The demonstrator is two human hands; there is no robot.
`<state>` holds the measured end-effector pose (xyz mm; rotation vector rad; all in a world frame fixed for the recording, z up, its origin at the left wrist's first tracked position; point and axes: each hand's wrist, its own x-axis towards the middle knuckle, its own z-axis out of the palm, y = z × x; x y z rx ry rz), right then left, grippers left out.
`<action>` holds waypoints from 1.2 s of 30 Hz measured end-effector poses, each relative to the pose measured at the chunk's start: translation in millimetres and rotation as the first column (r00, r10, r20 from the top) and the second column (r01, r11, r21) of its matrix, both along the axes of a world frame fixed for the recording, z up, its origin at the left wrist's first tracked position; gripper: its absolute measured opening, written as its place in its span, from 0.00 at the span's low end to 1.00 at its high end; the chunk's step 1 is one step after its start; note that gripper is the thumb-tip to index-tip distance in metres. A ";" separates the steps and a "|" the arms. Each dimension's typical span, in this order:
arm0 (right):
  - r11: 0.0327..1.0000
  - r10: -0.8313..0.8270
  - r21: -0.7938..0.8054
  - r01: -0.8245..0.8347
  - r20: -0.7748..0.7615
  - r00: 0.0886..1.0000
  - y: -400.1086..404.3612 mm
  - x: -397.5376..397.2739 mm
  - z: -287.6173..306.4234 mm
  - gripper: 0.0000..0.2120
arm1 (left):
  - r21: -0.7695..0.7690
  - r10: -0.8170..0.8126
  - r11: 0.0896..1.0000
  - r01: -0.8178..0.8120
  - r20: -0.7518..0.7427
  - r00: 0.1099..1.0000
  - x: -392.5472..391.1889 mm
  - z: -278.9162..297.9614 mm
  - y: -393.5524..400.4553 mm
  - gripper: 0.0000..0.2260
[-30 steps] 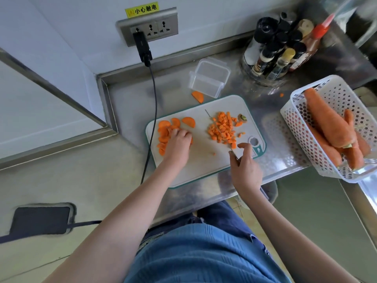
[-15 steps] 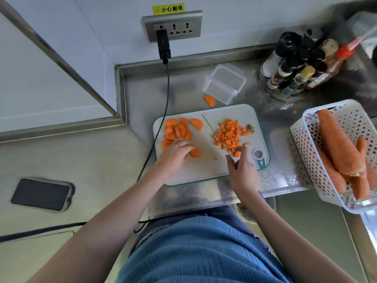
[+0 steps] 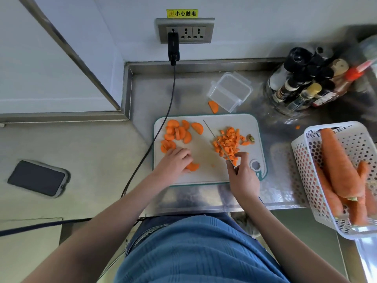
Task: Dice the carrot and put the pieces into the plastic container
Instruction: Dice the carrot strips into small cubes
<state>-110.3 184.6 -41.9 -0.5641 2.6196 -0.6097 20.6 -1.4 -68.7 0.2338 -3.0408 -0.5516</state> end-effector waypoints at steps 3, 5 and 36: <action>1.000 0.024 0.005 -0.024 0.004 1.000 -2.1 -1.4 -1.0 0.14 | 0.108 0.136 0.985 -0.135 0.004 0.991 -3.9 4.4 -2.1 0.17; 1.000 0.023 0.001 -0.023 0.017 1.000 -3.6 0.3 0.9 0.14 | 0.152 0.218 0.965 -0.211 -0.029 0.975 -14.3 7.5 -11.7 0.16; 0.997 -0.004 -0.070 0.014 0.131 0.991 -10.0 -2.1 6.1 0.15 | 0.644 0.794 0.280 -0.712 0.262 0.549 -8.4 17.1 27.9 0.06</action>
